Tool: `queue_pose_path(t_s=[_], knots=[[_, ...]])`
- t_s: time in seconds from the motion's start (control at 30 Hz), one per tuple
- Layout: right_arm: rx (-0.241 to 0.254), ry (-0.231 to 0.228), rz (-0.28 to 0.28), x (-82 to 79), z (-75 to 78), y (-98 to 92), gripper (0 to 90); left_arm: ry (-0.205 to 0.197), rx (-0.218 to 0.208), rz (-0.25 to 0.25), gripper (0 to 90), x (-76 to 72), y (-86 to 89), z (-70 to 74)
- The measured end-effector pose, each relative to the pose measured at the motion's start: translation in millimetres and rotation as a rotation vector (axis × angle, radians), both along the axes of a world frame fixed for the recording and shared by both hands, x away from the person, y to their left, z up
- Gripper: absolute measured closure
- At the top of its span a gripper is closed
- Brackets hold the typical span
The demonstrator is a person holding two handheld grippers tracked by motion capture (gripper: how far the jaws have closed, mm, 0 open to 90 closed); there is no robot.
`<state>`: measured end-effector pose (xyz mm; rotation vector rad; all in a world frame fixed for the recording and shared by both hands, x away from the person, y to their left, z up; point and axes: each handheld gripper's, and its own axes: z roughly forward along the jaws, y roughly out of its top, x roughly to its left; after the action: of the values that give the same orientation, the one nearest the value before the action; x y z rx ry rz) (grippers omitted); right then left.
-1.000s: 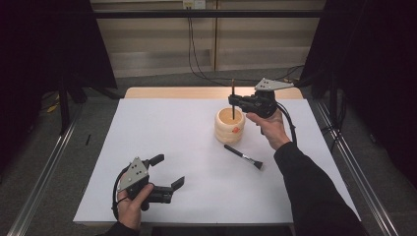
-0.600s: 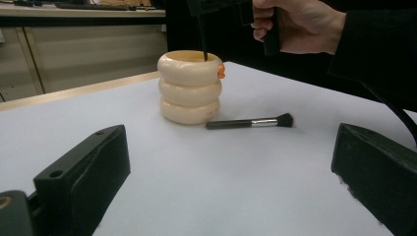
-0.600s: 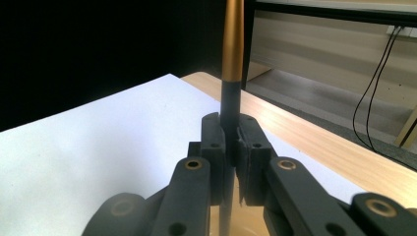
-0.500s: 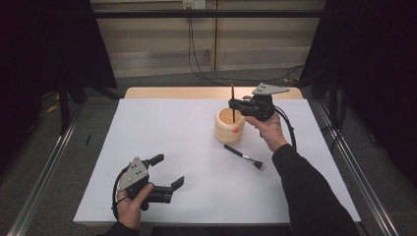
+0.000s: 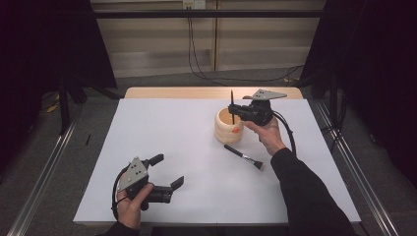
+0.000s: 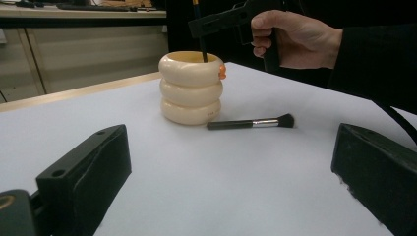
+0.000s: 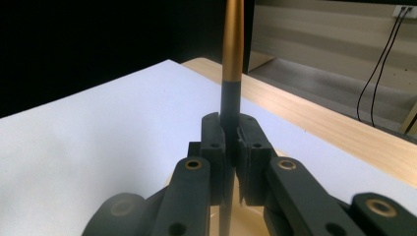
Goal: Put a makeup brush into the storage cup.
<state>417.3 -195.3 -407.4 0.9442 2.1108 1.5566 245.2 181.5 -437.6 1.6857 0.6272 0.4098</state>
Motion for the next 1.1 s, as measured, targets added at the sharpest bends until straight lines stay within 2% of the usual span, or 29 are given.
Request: queue_pose_path(t_s=[0.2, 0.27, 0.37, 0.4, 0.63, 0.93, 1.1], knots=[[0.008, 0.016, -0.001, -1.3, -8.9, -2.3, 83.5, -0.001, 0.001, -0.003, 1.7, 0.2, 0.2, 0.4], [0.0, 0.018, -0.002, -1.8, -10.5, -2.3, 83.4, -0.008, 0.018, -0.007, 1.7, 0.9, 1.3, 0.6], [-0.003, 0.024, 0.0, -2.1, -11.7, -2.9, 83.5, -0.006, 0.015, -0.008, 1.7, 1.1, 1.2, 0.4], [0.0, 0.025, 0.0, -2.0, -11.9, -3.4, 83.4, 0.0, 0.002, -0.002, 1.7, 0.8, 0.5, 0.2], [0.002, 0.035, -0.006, -0.5, -13.3, -5.0, 82.2, 0.003, 0.002, 0.003, 1.8, 1.1, 0.9, -0.3], [0.004, 0.044, -0.015, -0.3, -14.6, -6.5, 75.3, 0.003, 0.003, 0.003, 1.8, 0.8, 1.0, -0.2], [0.005, 0.042, -0.02, -0.6, -13.4, -7.5, 65.8, 0.001, 0.003, 0.003, 1.8, 1.0, 1.0, -0.1]])
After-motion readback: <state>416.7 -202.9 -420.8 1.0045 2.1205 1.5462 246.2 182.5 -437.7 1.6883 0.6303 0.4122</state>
